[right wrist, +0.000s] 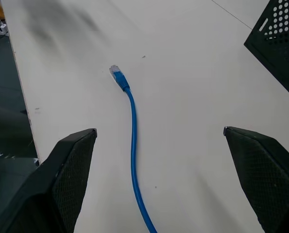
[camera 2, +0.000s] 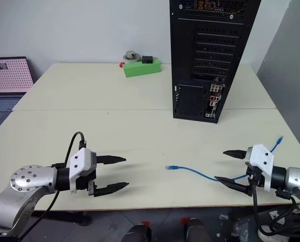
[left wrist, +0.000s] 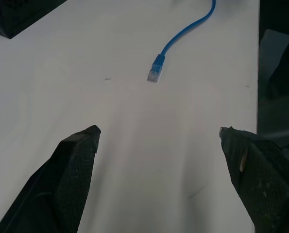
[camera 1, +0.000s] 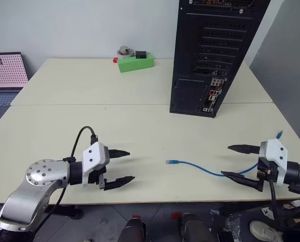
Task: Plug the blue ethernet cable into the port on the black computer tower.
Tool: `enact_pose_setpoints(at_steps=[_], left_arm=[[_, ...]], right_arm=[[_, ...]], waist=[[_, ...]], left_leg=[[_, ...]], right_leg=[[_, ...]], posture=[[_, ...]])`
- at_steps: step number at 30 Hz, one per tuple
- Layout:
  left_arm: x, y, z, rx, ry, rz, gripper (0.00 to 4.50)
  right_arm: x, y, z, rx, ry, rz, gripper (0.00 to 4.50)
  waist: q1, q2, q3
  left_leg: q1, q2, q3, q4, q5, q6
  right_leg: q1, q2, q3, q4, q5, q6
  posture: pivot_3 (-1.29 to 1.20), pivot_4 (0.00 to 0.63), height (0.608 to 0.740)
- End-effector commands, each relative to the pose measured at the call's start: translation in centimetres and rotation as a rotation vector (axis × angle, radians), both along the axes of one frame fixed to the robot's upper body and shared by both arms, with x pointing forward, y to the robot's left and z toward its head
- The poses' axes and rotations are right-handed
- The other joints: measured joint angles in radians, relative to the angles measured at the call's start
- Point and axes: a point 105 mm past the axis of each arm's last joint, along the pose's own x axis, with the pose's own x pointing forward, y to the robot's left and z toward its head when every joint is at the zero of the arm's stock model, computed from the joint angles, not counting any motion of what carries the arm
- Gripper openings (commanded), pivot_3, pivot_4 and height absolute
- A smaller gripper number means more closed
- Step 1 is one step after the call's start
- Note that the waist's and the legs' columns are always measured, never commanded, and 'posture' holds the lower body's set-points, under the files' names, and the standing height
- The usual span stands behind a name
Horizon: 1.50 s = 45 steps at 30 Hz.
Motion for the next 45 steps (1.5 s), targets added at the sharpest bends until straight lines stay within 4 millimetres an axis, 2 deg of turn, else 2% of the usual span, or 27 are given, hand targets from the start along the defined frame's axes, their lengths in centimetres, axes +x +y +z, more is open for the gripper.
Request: enact_pose_setpoints(at_steps=[1,7,16,24,28,33,43,45], left_arm=[[-0.5,-0.8,0.8,-0.009,-0.028,-0.044,4.21],[-1.1,-1.6,0.2,0.003,-0.017,-0.062,4.21],[-1.2,-2.1,-0.4,0.021,-0.029,-0.053,4.21],[-1.6,-2.2,-1.2,0.028,-0.012,-0.051,4.21],[-0.5,-2.0,-1.6,0.04,-0.014,-0.018,4.21],[0.5,-2.0,-1.1,0.019,-0.044,0.0,4.21],[0.8,-1.9,-1.6,0.031,-0.051,-0.01,4.21],[0.9,-1.9,-1.6,0.031,-0.055,-0.012,4.21]], right_arm=[[0.0,0.7,0.9,0.029,-0.024,0.022,4.45],[0.2,1.6,0.2,0.027,-0.008,0.033,4.45],[1.0,4.3,-1.4,0.044,0.01,0.101,4.45],[1.8,4.9,-2.5,0.028,0.046,0.106,4.45],[2.6,5.4,-3.0,0.017,0.037,0.11,4.45],[3.0,6.1,-4.4,0.003,0.041,0.126,4.45],[3.9,6.7,-6.7,-0.01,0.065,0.128,4.45],[4.1,6.9,-6.9,-0.006,0.067,0.126,4.08]], waist=[[0.0,0.0,0.0],[0.0,0.0,0.0],[0.0,0.0,0.0],[0.0,0.0,0.0],[0.0,0.0,0.0],[0.0,0.0,0.0],[0.0,0.0,0.0],[-0.001,0.0,0.0]], left_leg=[[0.0,0.0,0.0,0.0,0.0,0.0],[-0.001,0.0,0.0,0.0,0.0,0.0],[0.0,0.0,0.0,0.0,0.0,0.0],[-0.001,0.0,0.0,0.0,0.0,0.0],[-0.001,0.0,-0.001,0.001,0.0,0.0],[0.0,0.0,-0.001,0.0,0.0,0.0],[0.0,0.0,-0.001,0.001,0.0,0.0],[0.0,0.0,-0.001,0.001,0.0,0.0]], right_leg=[[0.0,0.0,0.0,0.0,0.0,0.0],[0.0,0.0,0.0,-0.001,0.0,0.0],[0.0,0.0,0.0,0.0,0.0,0.0],[-0.001,0.0,0.0,0.0,0.0,0.0],[0.0,0.0,0.0,0.0,0.0,0.0],[0.0,0.0,-0.001,0.001,0.0,0.0],[-0.001,0.0,-0.001,0.001,0.003,-0.004],[-0.001,0.0,-0.001,0.002,0.003,-0.004]], posture=[[0.0,0.15,0.74],[0.0,0.15,0.74],[0.0,0.15,0.74],[0.0,0.15,0.74],[0.0,0.15,0.74],[0.0,0.15,0.74],[0.0,0.15,0.74],[0.0,0.15,0.74]])
